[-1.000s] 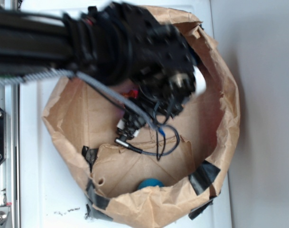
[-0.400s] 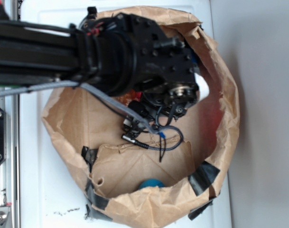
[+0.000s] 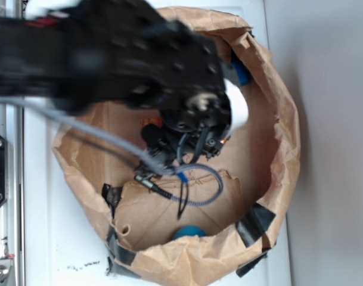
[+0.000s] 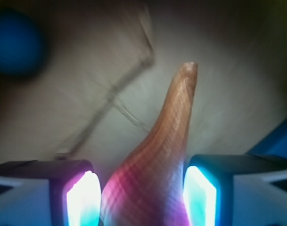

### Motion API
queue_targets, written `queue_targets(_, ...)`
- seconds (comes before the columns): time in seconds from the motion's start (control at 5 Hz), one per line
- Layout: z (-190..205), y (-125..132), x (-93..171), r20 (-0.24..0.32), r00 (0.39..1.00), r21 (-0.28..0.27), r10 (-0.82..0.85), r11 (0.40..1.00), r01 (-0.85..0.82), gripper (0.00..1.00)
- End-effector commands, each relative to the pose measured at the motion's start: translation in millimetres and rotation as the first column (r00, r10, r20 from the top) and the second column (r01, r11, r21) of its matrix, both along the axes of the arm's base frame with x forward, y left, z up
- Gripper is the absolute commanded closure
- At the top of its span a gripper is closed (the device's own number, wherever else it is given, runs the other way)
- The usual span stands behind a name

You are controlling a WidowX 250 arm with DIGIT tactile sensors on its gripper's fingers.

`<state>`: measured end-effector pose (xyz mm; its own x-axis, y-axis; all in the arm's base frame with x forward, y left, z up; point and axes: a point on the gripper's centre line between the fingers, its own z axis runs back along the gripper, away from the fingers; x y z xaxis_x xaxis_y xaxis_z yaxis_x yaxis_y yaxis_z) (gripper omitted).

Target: Grab the shell.

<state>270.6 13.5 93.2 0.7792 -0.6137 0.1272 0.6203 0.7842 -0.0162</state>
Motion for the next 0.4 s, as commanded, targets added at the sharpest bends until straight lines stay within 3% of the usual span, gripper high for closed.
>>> queue_targets(0.0,70.9,14.0,10.3,0.077,0.997,-0.071,0.023,0.997,-0.017,1.0)
queue_targets(0.2,70.9,14.0,10.3,0.077,0.997,-0.071,0.023,0.997,-0.017,0.0)
